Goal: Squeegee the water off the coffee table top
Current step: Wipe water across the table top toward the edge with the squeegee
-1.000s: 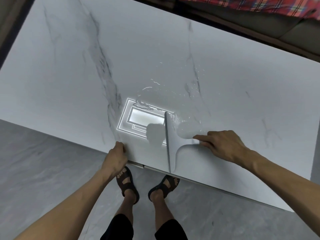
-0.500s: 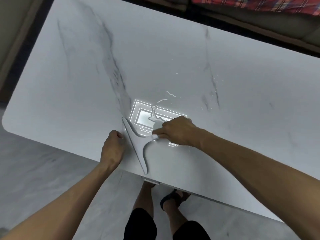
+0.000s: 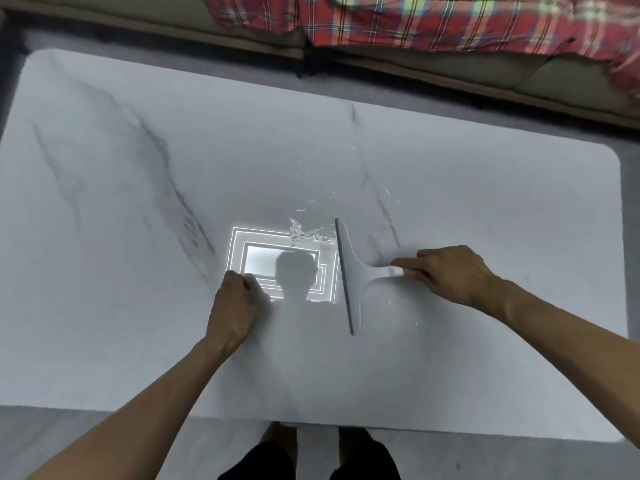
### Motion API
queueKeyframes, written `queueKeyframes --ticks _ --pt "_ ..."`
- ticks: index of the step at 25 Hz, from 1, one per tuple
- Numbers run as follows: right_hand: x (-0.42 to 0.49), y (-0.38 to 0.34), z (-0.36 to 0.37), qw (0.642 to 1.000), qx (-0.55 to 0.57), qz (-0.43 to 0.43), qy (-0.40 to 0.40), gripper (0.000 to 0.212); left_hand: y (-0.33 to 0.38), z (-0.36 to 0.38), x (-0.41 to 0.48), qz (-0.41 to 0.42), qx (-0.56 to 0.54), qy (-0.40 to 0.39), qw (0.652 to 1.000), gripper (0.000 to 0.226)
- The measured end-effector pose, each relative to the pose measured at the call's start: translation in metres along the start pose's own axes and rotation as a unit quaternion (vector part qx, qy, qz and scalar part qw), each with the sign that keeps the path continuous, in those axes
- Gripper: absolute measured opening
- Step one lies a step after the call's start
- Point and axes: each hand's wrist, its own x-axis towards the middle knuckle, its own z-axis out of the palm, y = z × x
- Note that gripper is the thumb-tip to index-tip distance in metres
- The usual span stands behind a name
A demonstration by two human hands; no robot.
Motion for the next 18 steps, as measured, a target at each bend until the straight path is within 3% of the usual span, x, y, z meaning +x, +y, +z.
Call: queueKeyframes --ticks 5,9,11,13,15,18 --pt "0.015 0.007 -0.033 0.996 0.070 0.050 0.040 0.038 0.020 0.001 0.022 0.005 -0.010 0.018 1.000 0.013" --pt "0.104 -0.005 -0.077 0.974 0.175 0.098 0.105 0.036 0.029 0.010 0.046 0.053 0.032 0.022 0.998 0.009" --pt "0.160 -0.014 -0.095 0.969 0.186 0.115 0.112 0.036 0.027 0.019 0.053 0.082 0.126 -0.021 0.988 0.008" --pt "0.208 -0.026 -0.110 0.963 0.204 0.133 0.111 0.038 0.017 0.029 0.059 0.080 0.183 -0.071 0.977 0.032" --pt "0.239 -0.035 -0.115 0.961 0.210 0.140 0.110 0.043 0.013 0.031 0.064 0.069 0.174 -0.097 0.978 0.042" --pt "0.249 -0.038 -0.108 0.969 0.182 0.126 0.110 0.046 0.019 0.026 0.068 0.041 0.129 -0.123 0.983 0.040"
